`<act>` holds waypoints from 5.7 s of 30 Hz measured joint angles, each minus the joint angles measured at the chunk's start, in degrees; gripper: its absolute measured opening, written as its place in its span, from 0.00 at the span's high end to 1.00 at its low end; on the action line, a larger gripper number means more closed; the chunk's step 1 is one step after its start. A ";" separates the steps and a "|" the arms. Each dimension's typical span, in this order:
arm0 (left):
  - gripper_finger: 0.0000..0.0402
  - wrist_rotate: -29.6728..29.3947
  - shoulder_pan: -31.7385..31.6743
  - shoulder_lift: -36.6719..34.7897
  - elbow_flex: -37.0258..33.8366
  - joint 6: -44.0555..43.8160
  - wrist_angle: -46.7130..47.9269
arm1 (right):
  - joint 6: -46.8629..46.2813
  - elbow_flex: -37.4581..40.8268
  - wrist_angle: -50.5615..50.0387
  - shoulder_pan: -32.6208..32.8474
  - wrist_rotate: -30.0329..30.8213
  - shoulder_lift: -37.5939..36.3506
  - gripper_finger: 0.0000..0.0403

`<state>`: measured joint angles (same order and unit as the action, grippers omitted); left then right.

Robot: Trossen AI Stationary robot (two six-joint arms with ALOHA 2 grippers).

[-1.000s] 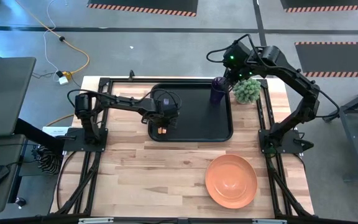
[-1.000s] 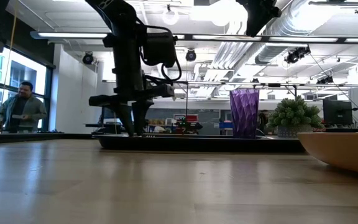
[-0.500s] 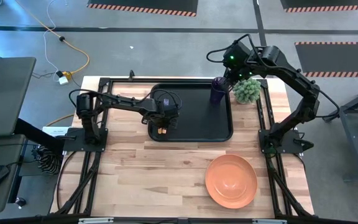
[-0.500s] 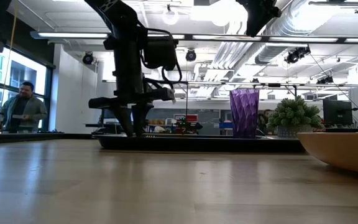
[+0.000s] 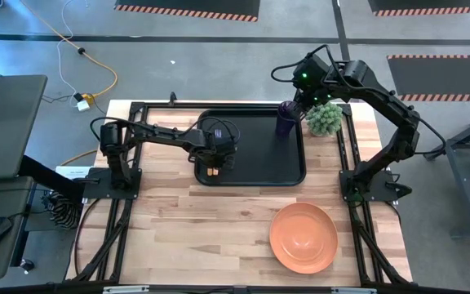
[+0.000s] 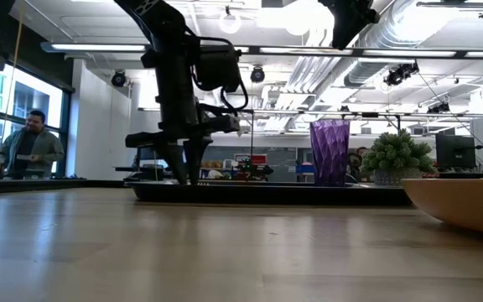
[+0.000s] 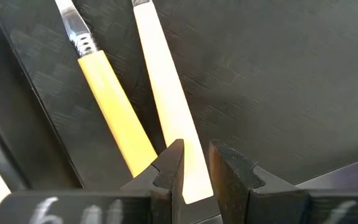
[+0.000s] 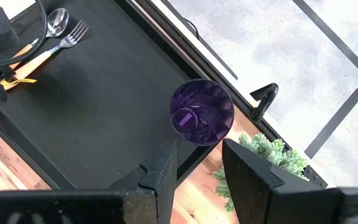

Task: Pick and place plate/cup/fork/spoon on tray
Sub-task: Put the orange fork on the black serving tray to the right of the yellow fork, then put the orange plate on the black serving tray to the bottom left of the purple glass

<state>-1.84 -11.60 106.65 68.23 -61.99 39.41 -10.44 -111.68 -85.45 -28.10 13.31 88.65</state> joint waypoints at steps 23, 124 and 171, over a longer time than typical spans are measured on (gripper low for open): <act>0.84 0.51 -0.31 0.00 0.00 -0.81 0.51 | 0.00 0.00 0.40 0.00 0.01 -0.01 0.70; 0.84 -1.95 -0.50 -6.12 -0.04 3.14 3.18 | 0.00 0.00 0.42 -0.02 0.01 0.01 0.70; 0.84 -9.28 2.01 -47.69 0.02 45.70 3.70 | -63.40 47.33 13.75 47.80 -14.64 -9.25 0.70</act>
<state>-11.11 -9.58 58.96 68.25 -16.29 43.11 -73.84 -64.35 -71.70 19.70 -1.33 79.40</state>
